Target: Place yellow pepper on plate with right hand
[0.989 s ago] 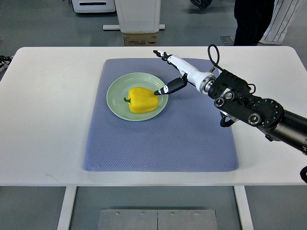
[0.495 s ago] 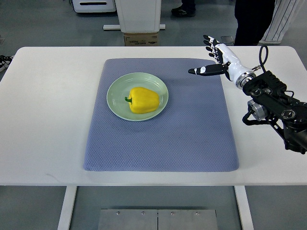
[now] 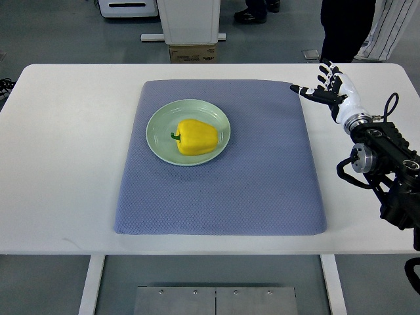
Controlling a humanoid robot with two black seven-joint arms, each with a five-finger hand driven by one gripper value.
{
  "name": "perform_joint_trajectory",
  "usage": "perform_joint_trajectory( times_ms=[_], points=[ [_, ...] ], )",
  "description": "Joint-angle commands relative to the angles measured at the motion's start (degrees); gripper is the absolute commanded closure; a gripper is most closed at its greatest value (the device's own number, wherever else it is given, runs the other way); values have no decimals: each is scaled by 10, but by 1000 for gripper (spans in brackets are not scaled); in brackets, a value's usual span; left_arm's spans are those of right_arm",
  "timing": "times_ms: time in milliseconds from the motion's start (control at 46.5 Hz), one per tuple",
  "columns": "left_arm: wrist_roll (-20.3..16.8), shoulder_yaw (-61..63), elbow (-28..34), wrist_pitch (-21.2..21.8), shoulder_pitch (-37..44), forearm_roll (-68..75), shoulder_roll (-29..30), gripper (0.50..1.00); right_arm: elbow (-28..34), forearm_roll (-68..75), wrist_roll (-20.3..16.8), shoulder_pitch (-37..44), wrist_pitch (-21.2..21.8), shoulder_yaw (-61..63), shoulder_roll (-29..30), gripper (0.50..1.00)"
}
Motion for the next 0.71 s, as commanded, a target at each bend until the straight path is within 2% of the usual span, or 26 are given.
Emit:
perform_joint_trajectory(
  times_ms=[0,194,688],
  points=[
    [0,0,-1,0,0,0,0,500,0,3,-7,-5,-4,21,8,505],
    [0,0,-1,0,1,0,0,500,2,4,-7,-20,-5,75,38,500],
    [0,0,-1,0,0,0,0,500,3,55,-5,-28,-4,85,47,500]
  ],
)
